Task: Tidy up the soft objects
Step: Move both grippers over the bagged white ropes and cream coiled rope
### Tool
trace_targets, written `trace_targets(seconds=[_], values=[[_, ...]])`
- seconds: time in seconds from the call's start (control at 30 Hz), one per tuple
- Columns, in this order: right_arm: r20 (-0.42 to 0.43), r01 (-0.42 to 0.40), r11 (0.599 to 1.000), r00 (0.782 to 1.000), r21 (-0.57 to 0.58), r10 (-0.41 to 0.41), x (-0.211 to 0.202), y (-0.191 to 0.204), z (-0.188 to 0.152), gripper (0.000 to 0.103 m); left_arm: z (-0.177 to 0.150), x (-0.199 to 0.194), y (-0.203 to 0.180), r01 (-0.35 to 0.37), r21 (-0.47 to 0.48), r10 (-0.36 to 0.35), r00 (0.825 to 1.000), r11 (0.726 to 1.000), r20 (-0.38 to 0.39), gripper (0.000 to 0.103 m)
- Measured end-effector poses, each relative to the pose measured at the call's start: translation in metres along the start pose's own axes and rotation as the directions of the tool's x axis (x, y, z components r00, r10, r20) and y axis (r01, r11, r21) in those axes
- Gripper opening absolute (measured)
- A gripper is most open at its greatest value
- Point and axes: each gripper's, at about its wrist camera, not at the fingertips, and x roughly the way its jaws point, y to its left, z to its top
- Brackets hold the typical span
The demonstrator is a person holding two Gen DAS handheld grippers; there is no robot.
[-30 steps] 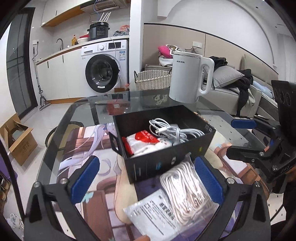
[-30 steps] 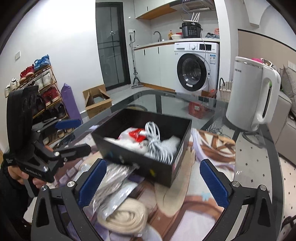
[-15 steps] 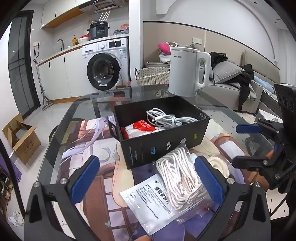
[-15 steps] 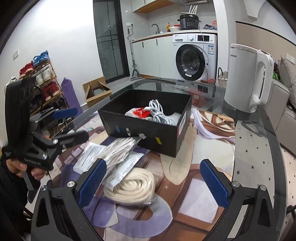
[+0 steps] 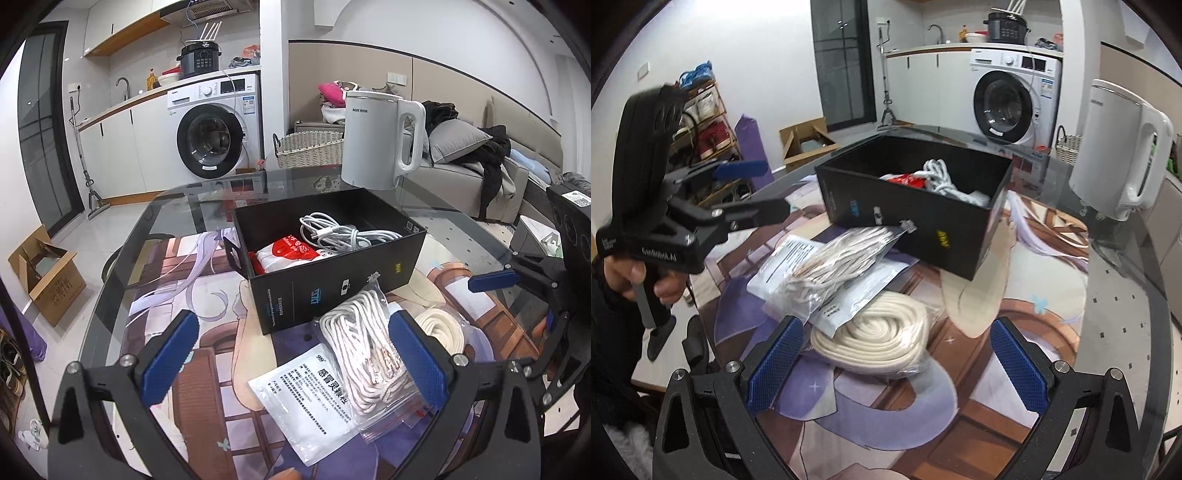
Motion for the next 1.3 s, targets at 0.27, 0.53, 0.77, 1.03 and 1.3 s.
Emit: trace_targets(seconds=[0.27, 0.53, 0.77, 1.03, 1.3], values=[[-0.046, -0.049, 0.998, 0.998, -0.041, 0.047, 0.015, 0.015, -0.005, 0.102, -0.002, 0.003, 0.0, -0.011, 0.013, 0.011, 1.0, 1.0, -0.018, 0.103], [-0.093, -0.024, 0.999, 0.995, -0.044, 0.02, 0.037, 0.027, -0.007, 0.102, -0.007, 0.012, -0.003, -0.005, 0.034, 0.007, 0.998, 0.999, -0.055, 0.103], [-0.107, 0.029, 0.999, 0.994, -0.045, -0.033, 0.052, 0.031, -0.006, 0.102, -0.012, 0.019, -0.011, 0.003, 0.06, 0.002, 0.997, 0.998, -0.083, 0.103], [-0.105, 0.036, 0.998, 0.994, -0.044, -0.041, 0.053, 0.033, -0.005, 0.102, -0.015, 0.025, -0.014, 0.015, 0.069, -0.007, 0.994, 0.998, -0.109, 0.103], [-0.1, 0.021, 0.999, 0.995, -0.049, -0.026, 0.046, 0.03, -0.008, 0.093, -0.015, 0.027, -0.012, 0.051, 0.047, -0.044, 0.991, 0.998, -0.124, 0.103]])
